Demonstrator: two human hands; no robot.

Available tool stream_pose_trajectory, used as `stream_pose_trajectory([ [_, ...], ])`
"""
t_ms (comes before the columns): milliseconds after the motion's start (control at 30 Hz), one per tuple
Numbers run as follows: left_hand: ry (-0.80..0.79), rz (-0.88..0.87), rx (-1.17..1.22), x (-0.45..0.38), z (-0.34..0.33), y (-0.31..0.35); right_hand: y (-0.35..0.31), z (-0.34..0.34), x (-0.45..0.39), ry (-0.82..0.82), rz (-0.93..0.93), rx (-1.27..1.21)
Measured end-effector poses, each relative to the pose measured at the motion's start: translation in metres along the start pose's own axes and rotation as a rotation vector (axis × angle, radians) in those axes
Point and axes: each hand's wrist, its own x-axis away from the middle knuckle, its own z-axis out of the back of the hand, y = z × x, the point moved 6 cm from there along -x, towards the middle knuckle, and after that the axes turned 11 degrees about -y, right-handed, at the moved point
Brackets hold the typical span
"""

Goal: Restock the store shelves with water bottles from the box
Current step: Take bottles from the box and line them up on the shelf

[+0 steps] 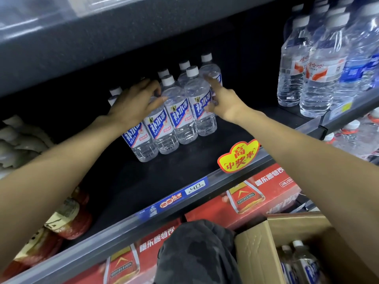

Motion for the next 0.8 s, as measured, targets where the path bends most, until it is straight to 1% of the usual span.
stream_pose_trajectory([
  [133,0.000,0.022,-0.054,0.008,0.006,0.012,0.004,0.009,0.030,-0.015,-0.020,0.037],
  [200,0.011,0.025,-0.113,0.011,0.011,0.021,0.004,0.021,0.049,-0.004,-0.017,0.135],
  [300,-0.003,0.001,-0.162,0.016,0.018,0.045,0.006,0.041,0.084,0.016,-0.035,0.365],
  [400,-0.030,-0.071,-0.110,0.018,0.022,0.084,0.008,0.059,0.123,0.016,-0.068,0.558],
  [467,-0.050,-0.104,-0.112,0.017,0.022,0.112,0.012,0.069,0.152,0.023,-0.104,0.636],
  [600,-0.031,-0.177,-0.085,0.012,0.022,0.174,0.028,0.084,0.217,0.062,-0.172,0.721],
  [733,0.012,-0.294,0.017,0.009,0.021,0.243,0.054,0.095,0.280,0.024,-0.286,0.777],
  [800,0.014,-0.339,0.059,0.009,0.015,0.274,0.068,0.099,0.306,0.006,-0.360,0.761],
])
